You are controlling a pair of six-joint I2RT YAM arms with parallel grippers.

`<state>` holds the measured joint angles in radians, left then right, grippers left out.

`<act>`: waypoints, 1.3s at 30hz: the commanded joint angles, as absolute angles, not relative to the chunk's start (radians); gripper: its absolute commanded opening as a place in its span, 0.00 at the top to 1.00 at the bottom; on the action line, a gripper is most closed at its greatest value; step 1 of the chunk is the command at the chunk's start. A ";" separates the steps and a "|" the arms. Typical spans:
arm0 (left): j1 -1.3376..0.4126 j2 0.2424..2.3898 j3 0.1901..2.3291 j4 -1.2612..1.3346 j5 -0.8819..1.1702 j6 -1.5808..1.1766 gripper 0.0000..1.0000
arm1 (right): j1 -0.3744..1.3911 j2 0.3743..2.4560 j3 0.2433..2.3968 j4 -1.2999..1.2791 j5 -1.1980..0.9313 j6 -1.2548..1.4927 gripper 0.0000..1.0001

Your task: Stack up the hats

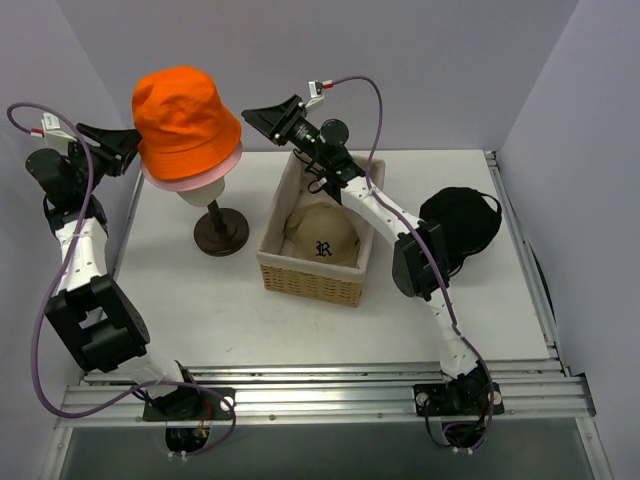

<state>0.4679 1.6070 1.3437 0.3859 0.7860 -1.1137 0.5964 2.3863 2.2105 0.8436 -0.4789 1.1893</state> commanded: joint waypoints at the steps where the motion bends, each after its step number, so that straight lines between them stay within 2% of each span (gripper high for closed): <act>1: 0.465 1.620 1.381 0.494 0.802 -1.135 0.41 | 0.600 2.396 2.246 0.934 -0.502 1.195 0.64; 6: 0.468 1.632 1.364 0.544 0.808 -1.163 0.52 | 0.604 2.410 2.261 0.934 -0.502 1.195 0.64; 7: 0.468 1.635 1.364 0.548 0.810 -1.166 0.59 | 0.607 2.411 2.263 0.936 -0.500 1.196 0.64; 10: 0.468 1.638 1.361 0.554 0.810 -1.167 0.68 | 0.612 2.414 2.264 0.934 -0.494 1.193 0.63; 11: 0.468 1.641 1.359 0.552 0.814 -1.167 0.74 | 0.612 2.414 2.267 0.931 -0.492 1.192 0.64; 12: 0.468 1.643 1.358 0.555 0.816 -1.167 0.77 | 0.614 2.418 2.269 0.928 -0.492 1.192 0.64; 24: 0.469 1.655 1.350 0.565 0.834 -1.166 0.93 | 0.629 2.428 2.279 0.908 -0.479 1.177 0.64; 32: 0.469 1.660 1.350 0.565 0.833 -1.166 0.97 | 0.638 2.431 2.283 0.925 -0.469 1.196 0.64; 35: 0.469 1.661 1.350 0.563 0.833 -1.166 0.98 | 0.640 2.444 2.286 0.939 -0.459 1.219 0.69; 39: 0.469 1.667 1.351 0.549 0.834 -1.154 0.98 | 0.641 2.462 2.296 0.939 -0.446 1.243 0.97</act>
